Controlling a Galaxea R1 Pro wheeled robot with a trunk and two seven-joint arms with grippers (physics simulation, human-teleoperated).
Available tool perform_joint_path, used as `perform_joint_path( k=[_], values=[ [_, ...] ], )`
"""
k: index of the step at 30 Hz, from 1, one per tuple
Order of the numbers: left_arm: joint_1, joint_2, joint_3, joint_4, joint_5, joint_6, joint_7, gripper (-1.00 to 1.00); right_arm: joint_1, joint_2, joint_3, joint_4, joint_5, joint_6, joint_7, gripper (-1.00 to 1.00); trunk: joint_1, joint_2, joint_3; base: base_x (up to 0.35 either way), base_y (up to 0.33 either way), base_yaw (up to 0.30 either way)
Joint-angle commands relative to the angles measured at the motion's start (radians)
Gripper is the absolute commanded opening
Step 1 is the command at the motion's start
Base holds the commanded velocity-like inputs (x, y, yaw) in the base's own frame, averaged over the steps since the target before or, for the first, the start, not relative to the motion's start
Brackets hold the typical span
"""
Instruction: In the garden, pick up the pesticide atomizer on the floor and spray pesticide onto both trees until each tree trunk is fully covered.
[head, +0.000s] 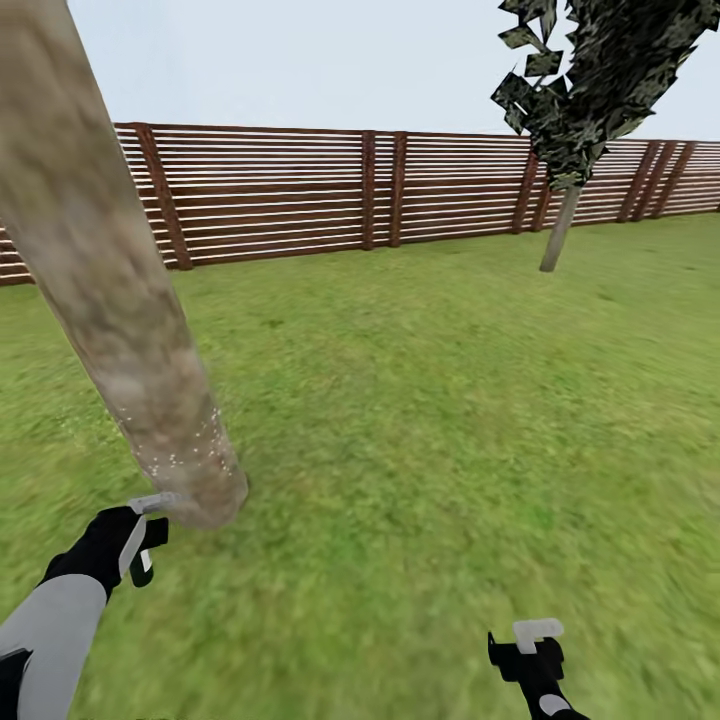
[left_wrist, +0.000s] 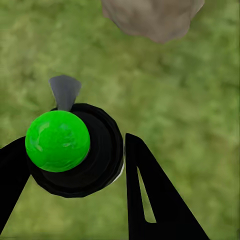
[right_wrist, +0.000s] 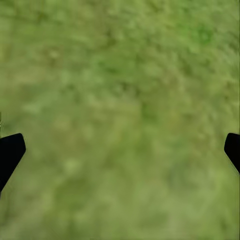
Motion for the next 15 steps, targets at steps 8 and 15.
perform_joint_path(
  k=[8,15],
  values=[
    [-0.117,-0.002,-0.019,-0.021,-0.007,0.115,-0.008,-1.0,0.0,-0.002,0.009,0.002,-0.01,-0.003,-0.004,1.0,0.0,0.0,-0.001,0.005,-0.005,0.084],
    [-0.164,0.001,-0.091,-0.02,-0.009,0.137,-0.069,-1.0,0.0,-0.003,0.007,-0.002,-0.01,-0.003,-0.001,1.0,0.0,0.0,-0.001,0.0,0.0,0.0]
  ],
)
